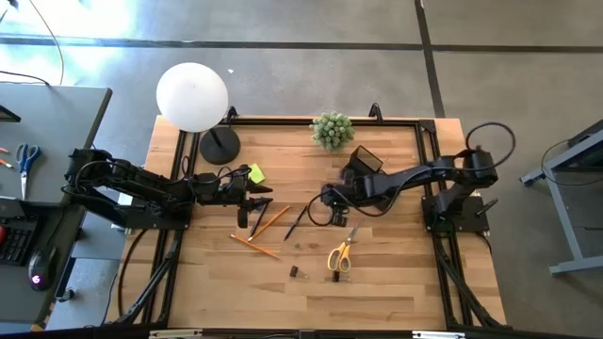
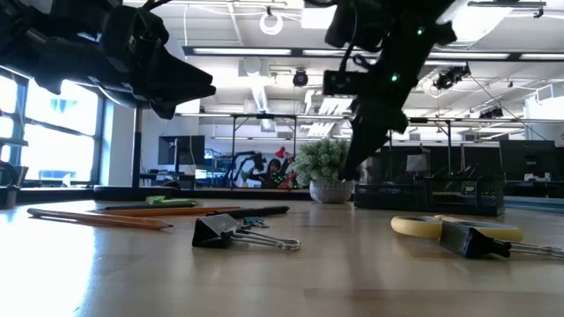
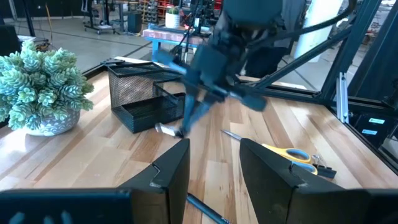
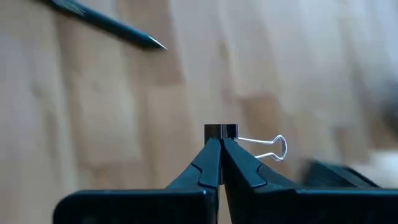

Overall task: Pick and place office supplies into organizer
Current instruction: Put the top black binder clip into the desk organizer

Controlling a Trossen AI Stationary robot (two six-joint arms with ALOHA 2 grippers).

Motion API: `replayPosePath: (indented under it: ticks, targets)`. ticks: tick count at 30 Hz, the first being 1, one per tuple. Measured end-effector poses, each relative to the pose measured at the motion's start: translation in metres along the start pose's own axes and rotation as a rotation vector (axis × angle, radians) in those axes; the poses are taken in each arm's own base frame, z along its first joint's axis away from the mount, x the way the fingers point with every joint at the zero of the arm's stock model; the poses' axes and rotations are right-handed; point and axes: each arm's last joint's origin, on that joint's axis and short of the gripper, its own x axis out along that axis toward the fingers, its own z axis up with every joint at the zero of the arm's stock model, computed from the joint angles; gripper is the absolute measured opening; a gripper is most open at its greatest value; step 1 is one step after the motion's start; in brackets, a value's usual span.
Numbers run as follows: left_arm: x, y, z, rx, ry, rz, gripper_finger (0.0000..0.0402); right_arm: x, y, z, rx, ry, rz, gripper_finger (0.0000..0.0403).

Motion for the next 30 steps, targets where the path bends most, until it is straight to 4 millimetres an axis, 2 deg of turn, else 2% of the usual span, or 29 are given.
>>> replayPosePath:
  ticks: [4, 9, 12, 16, 30]
  targets:
    - [0.0, 0.0, 0.0, 0.0, 0.002, 0.0, 0.0129, -0.021, -0.017, -0.002, -0.04, 0.02, -0.062, 0.0]
    - [0.0, 0.0, 0.0, 0.0, 0.005, 0.001, 0.0129, -0.031, -0.03, -0.011, -0.218, 0.1, -0.048, 0.0001]
    - [0.0, 0.0, 0.0, 0.0, 0.002, 0.0, 0.0129, -0.03, -0.036, -0.017, -0.346, 0.166, -0.032, 0.0001]
    - [0.0, 0.0, 0.0, 0.0, 0.002, 0.0, 0.0129, -0.027, -0.045, -0.018, -0.424, 0.186, -0.002, 0.0001]
    - [0.0, 0.0, -0.001, 0.0, 0.008, 0.001, 0.0129, -0.018, -0.068, -0.027, -0.469, 0.248, 0.014, 0.0]
